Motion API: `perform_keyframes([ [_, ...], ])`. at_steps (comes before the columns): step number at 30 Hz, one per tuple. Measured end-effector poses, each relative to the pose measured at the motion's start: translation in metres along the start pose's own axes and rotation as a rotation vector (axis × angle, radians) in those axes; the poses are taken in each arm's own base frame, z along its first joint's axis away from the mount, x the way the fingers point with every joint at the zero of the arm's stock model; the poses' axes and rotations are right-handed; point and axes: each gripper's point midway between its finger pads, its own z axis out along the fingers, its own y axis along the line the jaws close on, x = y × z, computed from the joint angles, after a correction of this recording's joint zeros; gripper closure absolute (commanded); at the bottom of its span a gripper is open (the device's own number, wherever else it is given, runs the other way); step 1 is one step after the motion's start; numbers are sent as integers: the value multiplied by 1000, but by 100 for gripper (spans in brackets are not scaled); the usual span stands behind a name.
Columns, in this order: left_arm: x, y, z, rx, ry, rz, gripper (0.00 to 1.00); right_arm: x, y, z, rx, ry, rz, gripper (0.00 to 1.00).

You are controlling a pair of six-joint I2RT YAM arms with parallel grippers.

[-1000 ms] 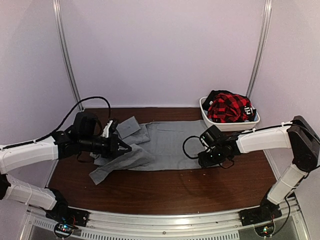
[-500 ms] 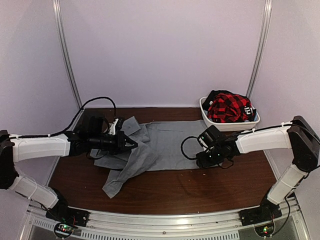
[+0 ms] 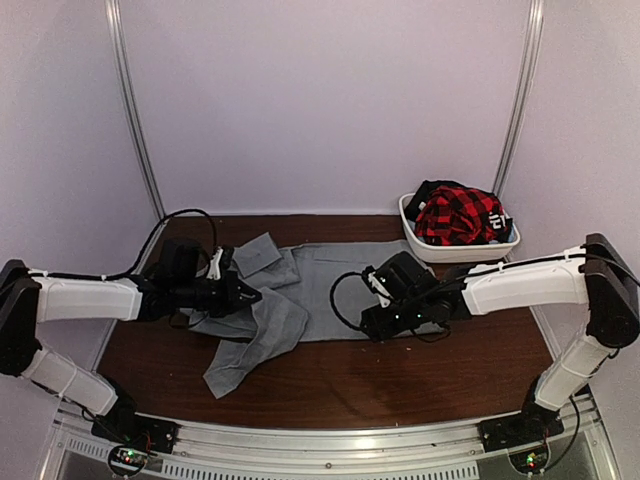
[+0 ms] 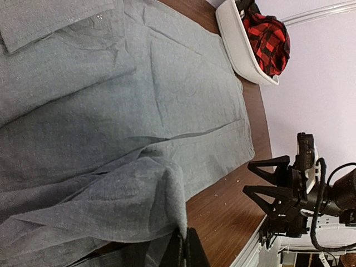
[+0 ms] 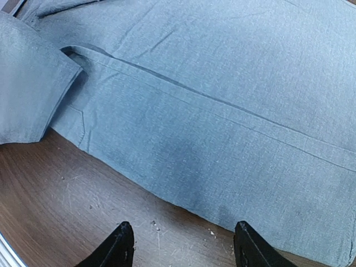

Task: Fold and stack the long sleeve shirts
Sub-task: Fold the flattened shirt at the center of the board.

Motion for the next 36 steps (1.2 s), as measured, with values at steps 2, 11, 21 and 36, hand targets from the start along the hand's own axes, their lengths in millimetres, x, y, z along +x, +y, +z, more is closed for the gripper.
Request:
perform_keyframes([
  [2, -6, 4, -2, 0, -18, -11, 100, -3, 4, -1, -10, -11, -2, 37],
  [11, -56, 9, -20, 30, -113, -14, 100, 0, 5, 8, -3, 4, -7, 37],
  [21, -106, -3, -29, 84, -159, 43, 100, 5, 3, 14, 12, 21, -10, 37],
  [36, -120, 32, -7, 31, -107, 64, 74, 9, 0, 20, 33, 41, -14, 37],
])
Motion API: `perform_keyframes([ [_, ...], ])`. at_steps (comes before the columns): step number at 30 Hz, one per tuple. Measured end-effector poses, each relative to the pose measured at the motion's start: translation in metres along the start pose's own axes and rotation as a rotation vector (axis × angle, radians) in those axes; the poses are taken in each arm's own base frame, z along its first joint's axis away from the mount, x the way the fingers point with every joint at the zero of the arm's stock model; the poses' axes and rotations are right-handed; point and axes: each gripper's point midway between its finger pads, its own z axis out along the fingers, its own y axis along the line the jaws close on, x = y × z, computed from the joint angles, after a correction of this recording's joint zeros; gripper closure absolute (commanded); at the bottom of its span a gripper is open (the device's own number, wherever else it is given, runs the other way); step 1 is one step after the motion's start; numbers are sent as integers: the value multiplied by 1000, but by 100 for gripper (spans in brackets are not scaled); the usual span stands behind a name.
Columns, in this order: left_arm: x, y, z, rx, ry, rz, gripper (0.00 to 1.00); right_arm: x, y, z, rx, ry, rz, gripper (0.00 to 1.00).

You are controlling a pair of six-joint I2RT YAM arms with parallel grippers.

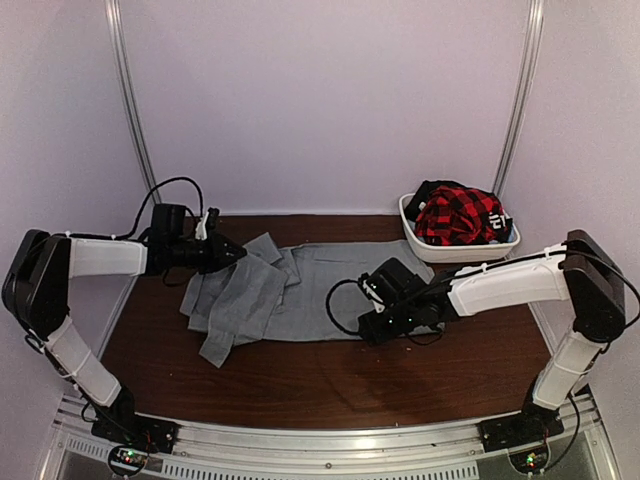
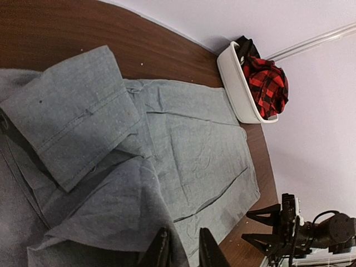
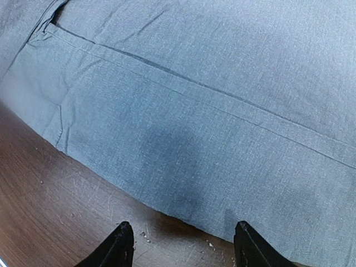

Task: Fold and stack the long sleeve shirts
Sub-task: Fold the flattened shirt at the center of the board.

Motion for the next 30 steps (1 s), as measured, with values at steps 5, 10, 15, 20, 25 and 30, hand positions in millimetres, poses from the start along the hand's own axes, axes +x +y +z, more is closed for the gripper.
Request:
perform_keyframes([
  [5, 8, 16, 2, -61, 25, 18, 57, -1, 0, 1, 2, 0, -1, 37],
  [10, 15, 25, -3, -120, 40, 54, 39, 1, 0, 4, 6, 9, -2, 37],
  [15, 35, 30, -25, -176, 46, 92, 31, 2, 0, 8, 9, 17, -6, 37],
  [20, 71, 50, -45, -250, 81, 91, 26, 1, 4, 10, 6, 19, -11, 37],
  [25, 107, 67, -62, -303, 112, 60, 23, 1, 6, 13, 7, 26, -16, 37],
  [30, 124, 70, -74, -309, 105, 35, 25, 1, 10, 15, 3, 27, -23, 37],
])
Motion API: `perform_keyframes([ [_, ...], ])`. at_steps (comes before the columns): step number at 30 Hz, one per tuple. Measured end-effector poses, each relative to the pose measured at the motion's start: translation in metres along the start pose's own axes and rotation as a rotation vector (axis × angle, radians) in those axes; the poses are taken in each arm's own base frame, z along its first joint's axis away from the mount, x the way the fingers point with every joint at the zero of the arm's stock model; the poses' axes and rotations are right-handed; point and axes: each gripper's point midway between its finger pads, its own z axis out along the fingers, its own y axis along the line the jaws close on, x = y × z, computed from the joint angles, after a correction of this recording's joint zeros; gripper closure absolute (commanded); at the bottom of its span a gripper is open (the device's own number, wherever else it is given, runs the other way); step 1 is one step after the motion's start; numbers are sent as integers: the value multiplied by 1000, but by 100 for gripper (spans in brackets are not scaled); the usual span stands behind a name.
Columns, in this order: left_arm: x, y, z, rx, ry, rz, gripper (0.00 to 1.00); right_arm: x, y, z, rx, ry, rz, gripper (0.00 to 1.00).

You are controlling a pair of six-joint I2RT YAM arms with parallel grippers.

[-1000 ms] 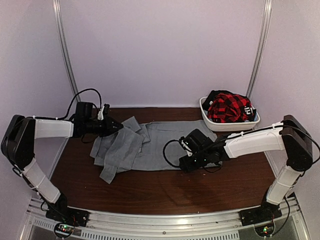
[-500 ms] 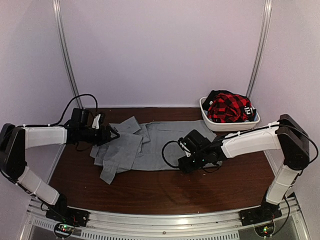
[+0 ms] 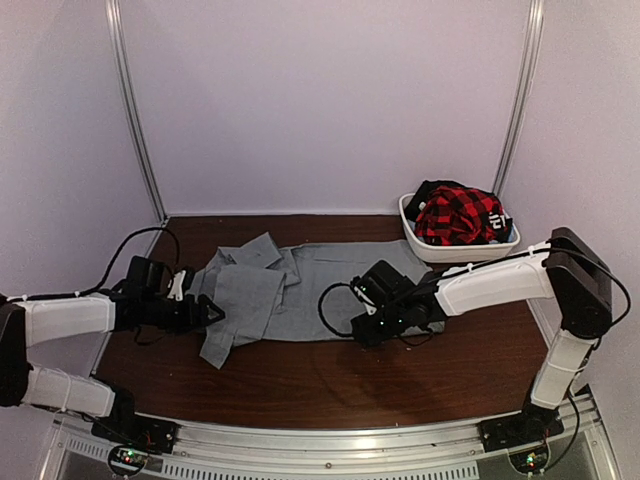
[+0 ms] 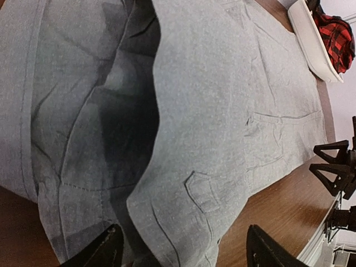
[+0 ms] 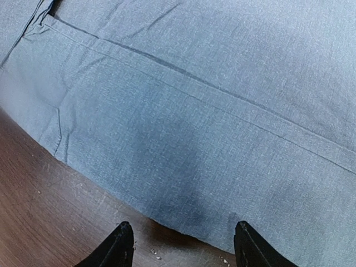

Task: Fold and stack the long sleeve shirts
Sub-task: Fold the flattened shirt at the center of the board.

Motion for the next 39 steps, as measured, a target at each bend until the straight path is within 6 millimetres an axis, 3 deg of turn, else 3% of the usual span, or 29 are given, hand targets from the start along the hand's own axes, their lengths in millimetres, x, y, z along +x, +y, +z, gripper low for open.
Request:
perform_keyframes([
  [6, 16, 4, -2, 7, 17, -50, 40, -1, 5, 2, -5, 2, -12, 37],
  [14, 17, -2, 1, 56, 15, -68, 59, 2, 7, 4, -5, 8, -19, 37],
  [17, 15, -5, 5, 81, 17, -71, 71, 2, 8, 4, -5, 8, -20, 37],
  [21, 17, -9, 11, 118, 37, -88, 94, 3, 9, 4, -5, 8, -23, 37],
  [23, 15, -13, 11, 139, 41, -91, 99, 3, 8, 4, -3, 7, -23, 37],
  [26, 5, -26, 8, 181, 31, -86, 100, 3, 8, 4, 0, 8, -24, 37],
  [32, -44, -73, -17, 326, -72, -60, 100, 2, 9, 2, -3, 4, -22, 36],
  [36, -75, -106, -37, 439, -145, -60, 100, -8, 16, -11, -47, -25, -12, 35],
  [39, -85, -120, -45, 497, -162, -78, 100, -18, 26, -22, -99, -54, -1, 34],
])
